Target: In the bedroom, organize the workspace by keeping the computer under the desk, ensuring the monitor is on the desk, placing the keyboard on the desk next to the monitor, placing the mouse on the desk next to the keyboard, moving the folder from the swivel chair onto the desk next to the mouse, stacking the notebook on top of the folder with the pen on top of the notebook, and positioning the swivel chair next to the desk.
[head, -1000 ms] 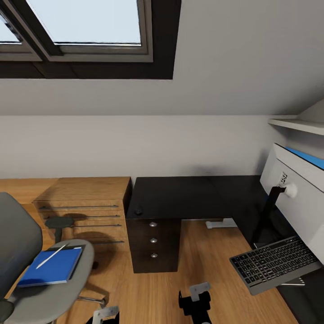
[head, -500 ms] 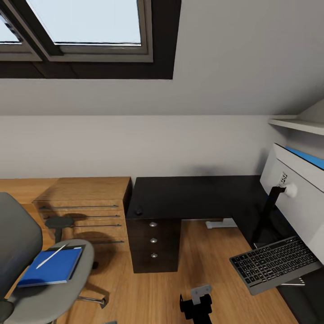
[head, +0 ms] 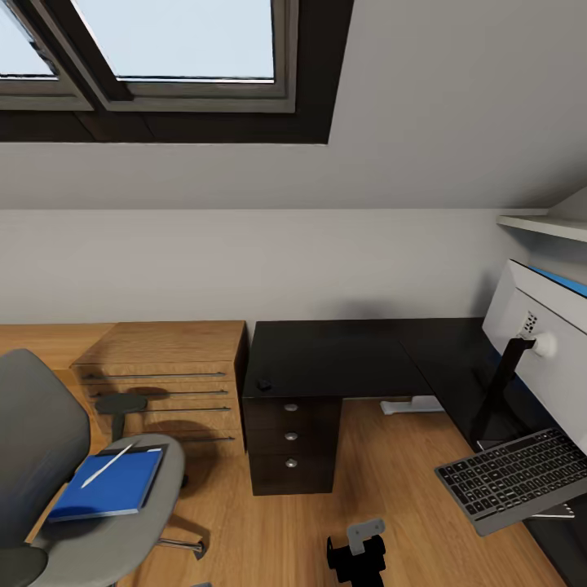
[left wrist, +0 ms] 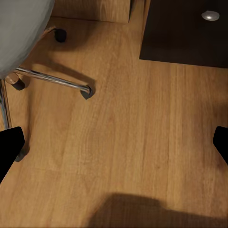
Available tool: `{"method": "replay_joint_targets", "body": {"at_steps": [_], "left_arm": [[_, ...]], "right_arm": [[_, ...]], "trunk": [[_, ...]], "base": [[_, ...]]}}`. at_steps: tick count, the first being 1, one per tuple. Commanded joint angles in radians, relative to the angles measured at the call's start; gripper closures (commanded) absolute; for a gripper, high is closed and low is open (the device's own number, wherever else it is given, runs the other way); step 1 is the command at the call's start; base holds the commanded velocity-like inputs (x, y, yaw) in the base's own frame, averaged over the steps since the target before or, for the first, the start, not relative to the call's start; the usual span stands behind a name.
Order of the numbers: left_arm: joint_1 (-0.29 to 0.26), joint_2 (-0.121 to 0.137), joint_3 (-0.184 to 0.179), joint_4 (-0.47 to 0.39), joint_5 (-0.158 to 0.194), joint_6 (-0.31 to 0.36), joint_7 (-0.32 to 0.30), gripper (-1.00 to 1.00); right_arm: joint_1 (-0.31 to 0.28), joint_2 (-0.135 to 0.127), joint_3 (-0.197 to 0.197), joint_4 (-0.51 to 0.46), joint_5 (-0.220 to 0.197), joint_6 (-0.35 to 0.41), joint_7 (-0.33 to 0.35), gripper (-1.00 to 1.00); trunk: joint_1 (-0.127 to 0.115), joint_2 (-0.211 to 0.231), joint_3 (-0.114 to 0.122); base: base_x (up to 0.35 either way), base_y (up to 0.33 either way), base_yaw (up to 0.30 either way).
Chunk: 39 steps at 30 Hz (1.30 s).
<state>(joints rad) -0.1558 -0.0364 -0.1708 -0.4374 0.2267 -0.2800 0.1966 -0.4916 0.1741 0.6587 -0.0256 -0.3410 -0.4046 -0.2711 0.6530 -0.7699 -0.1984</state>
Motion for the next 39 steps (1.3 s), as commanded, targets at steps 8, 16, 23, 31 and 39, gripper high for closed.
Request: {"method": "replay_joint_targets", "body": {"at_steps": [8, 16, 23, 31, 39], "left_arm": [[-0.001, -0.002, -0.009, 0.003, 0.01, -0.004, 0.006, -1.0], [-0.001, -0.005, -0.009, 0.003, 0.01, -0.005, 0.006, -1.0], [-0.001, -0.005, -0.009, 0.003, 0.01, -0.005, 0.006, -1.0], [-0.001, -0.005, -0.009, 0.003, 0.01, -0.005, 0.006, -1.0], [-0.001, -0.005, -0.009, 0.003, 0.01, -0.005, 0.006, -1.0]], "right_arm": [[0.0, 0.0, 0.009, 0.001, -0.007, -0.003, -0.002, -1.0], [0.01, 0.0, 0.009, 0.001, -0.007, -0.036, -0.002, -1.0], [0.014, 0.0, 0.01, 0.001, -0.007, -0.04, -0.002, -1.0], [0.018, 0.0, 0.01, 0.001, -0.007, -0.042, 0.0, -1.0], [0.02, 0.0, 0.01, 0.001, -0.006, -0.042, 0.0, -1.0]], "trunk": [[0.0, -0.001, -0.001], [0.0, -0.001, 0.001], [0.0, -0.001, 0.002], [0.0, -0.001, 0.002], [0.0, -0.001, 0.002]], "base": [[0.002, 0.014, 0.0], [0.0, 0.001, -0.136], [0.0, 0.0, -0.045], [0.051, 0.034, -0.001], [0.203, 0.162, -0.037]]}}
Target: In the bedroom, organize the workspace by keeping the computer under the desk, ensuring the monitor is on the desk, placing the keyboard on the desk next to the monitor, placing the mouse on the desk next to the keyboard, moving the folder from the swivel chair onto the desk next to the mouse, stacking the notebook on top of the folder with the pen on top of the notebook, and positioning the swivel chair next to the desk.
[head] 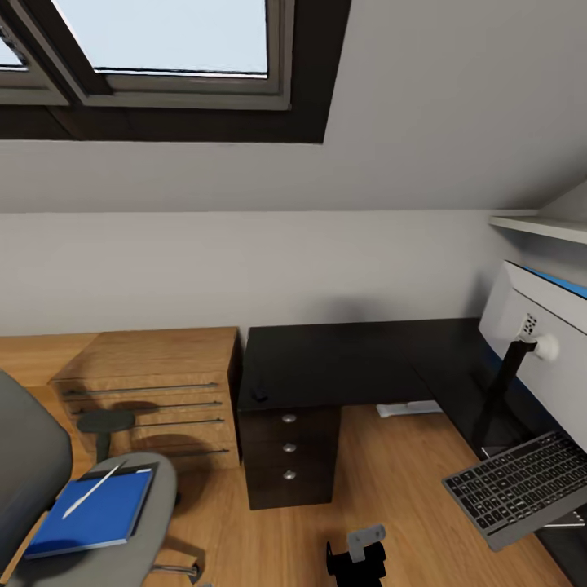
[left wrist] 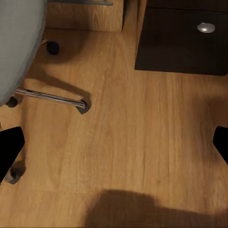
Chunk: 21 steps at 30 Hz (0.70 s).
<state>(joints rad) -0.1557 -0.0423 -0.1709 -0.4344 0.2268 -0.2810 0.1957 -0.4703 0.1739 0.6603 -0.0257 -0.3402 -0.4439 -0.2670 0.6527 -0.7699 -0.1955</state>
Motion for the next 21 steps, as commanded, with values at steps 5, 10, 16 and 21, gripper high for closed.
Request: {"method": "replay_joint_targets", "body": {"at_steps": [5, 10, 16, 21], "left_arm": [[-0.001, 0.001, -0.009, 0.0, 0.009, -0.004, 0.007, -1.0], [-0.001, 0.001, -0.009, 0.0, 0.009, -0.004, 0.007, -1.0], [-0.001, 0.001, -0.009, 0.0, 0.009, -0.004, 0.007, -1.0], [-0.001, 0.001, -0.008, 0.0, 0.009, -0.004, 0.007, -1.0]], "right_arm": [[0.0, 0.001, 0.009, 0.001, -0.007, -0.003, -0.003, -1.0], [0.0, 0.001, 0.009, 0.001, -0.007, -0.003, -0.003, -1.0], [0.001, 0.001, 0.009, 0.001, -0.007, -0.003, 0.006, -1.0], [0.001, 0.001, 0.008, 0.001, -0.007, -0.003, 0.049, -1.0]], "trunk": [[0.0, -0.001, -0.001], [0.0, -0.001, -0.001], [0.0, -0.001, -0.001], [0.0, -0.001, -0.001]], "base": [[0.066, 0.053, -0.204], [0.008, 0.007, -0.255], [0.002, 0.136, -0.261], [0.0, 0.238, -0.263]]}}
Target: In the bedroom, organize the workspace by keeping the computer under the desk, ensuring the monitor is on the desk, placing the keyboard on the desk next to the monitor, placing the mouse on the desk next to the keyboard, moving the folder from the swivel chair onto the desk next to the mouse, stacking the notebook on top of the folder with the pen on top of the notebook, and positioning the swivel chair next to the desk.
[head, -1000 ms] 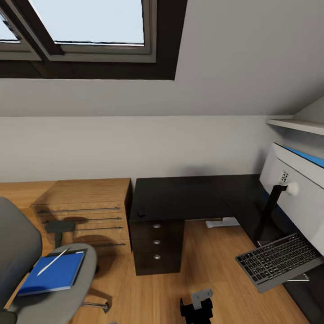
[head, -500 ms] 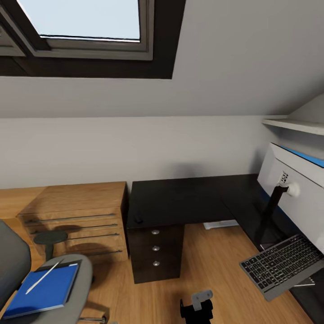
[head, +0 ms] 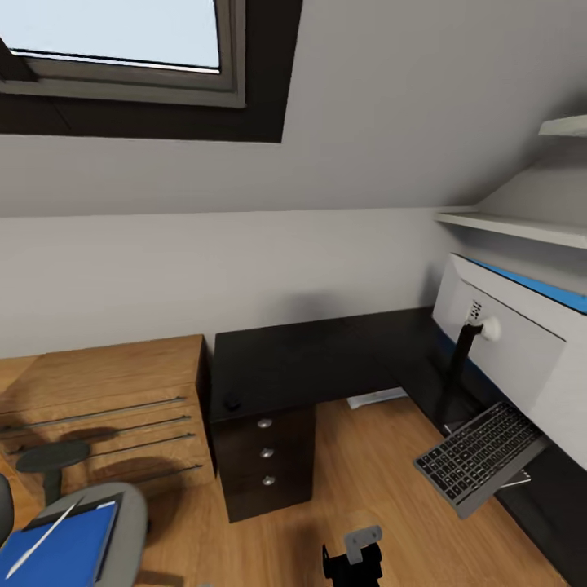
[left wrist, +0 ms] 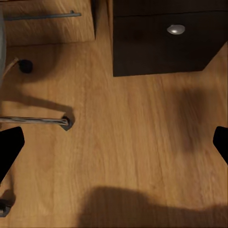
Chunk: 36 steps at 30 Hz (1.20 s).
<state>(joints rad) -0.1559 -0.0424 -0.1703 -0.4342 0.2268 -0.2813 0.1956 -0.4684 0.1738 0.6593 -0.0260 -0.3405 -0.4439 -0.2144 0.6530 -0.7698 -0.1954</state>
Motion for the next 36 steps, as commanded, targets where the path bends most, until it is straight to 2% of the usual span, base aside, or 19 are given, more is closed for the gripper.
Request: {"method": "replay_joint_targets", "body": {"at_steps": [1, 20, 36], "left_arm": [[-0.001, 0.001, -0.009, 0.0, 0.009, -0.004, 0.007, -1.0], [-0.001, 0.001, -0.008, 0.0, 0.009, -0.002, 0.007, -1.0], [-0.001, 0.002, -0.008, 0.001, 0.011, -0.001, 0.007, -1.0]], "right_arm": [[-0.001, 0.001, 0.008, 0.001, -0.006, -0.003, -0.003, -1.0], [-0.001, 0.001, 0.008, 0.002, -0.006, -0.003, 0.004, -1.0], [-0.001, 0.001, 0.008, 0.002, -0.006, -0.003, 0.006, -1.0]], "trunk": [[0.0, -0.001, -0.001], [0.0, -0.001, -0.001], [0.0, -0.001, -0.001]], "base": [[0.0, 0.14, -0.264], [0.0, 0.035, -0.268], [0.0, 0.277, -0.283]]}}
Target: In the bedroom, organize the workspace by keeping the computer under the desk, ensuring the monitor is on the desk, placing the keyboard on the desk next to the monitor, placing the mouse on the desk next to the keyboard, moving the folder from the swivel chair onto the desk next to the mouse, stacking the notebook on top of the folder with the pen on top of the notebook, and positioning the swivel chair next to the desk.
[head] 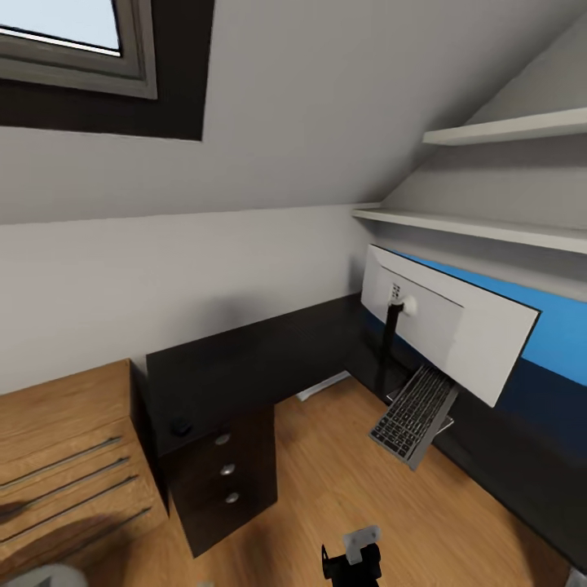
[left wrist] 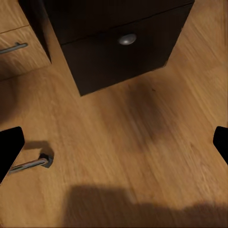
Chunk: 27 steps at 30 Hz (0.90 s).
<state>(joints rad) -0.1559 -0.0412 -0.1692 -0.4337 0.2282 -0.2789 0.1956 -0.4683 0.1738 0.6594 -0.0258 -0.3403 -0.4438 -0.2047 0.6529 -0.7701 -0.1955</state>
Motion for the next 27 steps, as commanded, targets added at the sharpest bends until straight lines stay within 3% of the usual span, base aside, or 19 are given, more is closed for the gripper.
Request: {"method": "replay_joint_targets", "body": {"at_steps": [1, 14, 27], "left_arm": [[-0.001, 0.001, -0.009, 0.0, 0.009, -0.004, 0.007, -1.0], [-0.001, 0.0, -0.009, 0.0, 0.009, -0.003, 0.007, -1.0], [-0.001, 0.0, -0.01, 0.0, 0.008, -0.003, 0.007, -1.0]], "right_arm": [[-0.001, 0.001, 0.008, 0.001, -0.006, -0.003, -0.004, -1.0], [-0.001, 0.001, 0.008, 0.002, -0.006, -0.003, -0.004, -1.0], [-0.001, 0.001, 0.008, 0.001, -0.006, -0.003, -0.004, -1.0]], "trunk": [[0.0, -0.001, -0.001], [0.0, -0.001, -0.001], [0.0, -0.001, -0.001]], "base": [[0.0, 0.128, -0.293], [-0.112, 0.12, -0.293], [-0.027, 0.023, -0.293]]}}
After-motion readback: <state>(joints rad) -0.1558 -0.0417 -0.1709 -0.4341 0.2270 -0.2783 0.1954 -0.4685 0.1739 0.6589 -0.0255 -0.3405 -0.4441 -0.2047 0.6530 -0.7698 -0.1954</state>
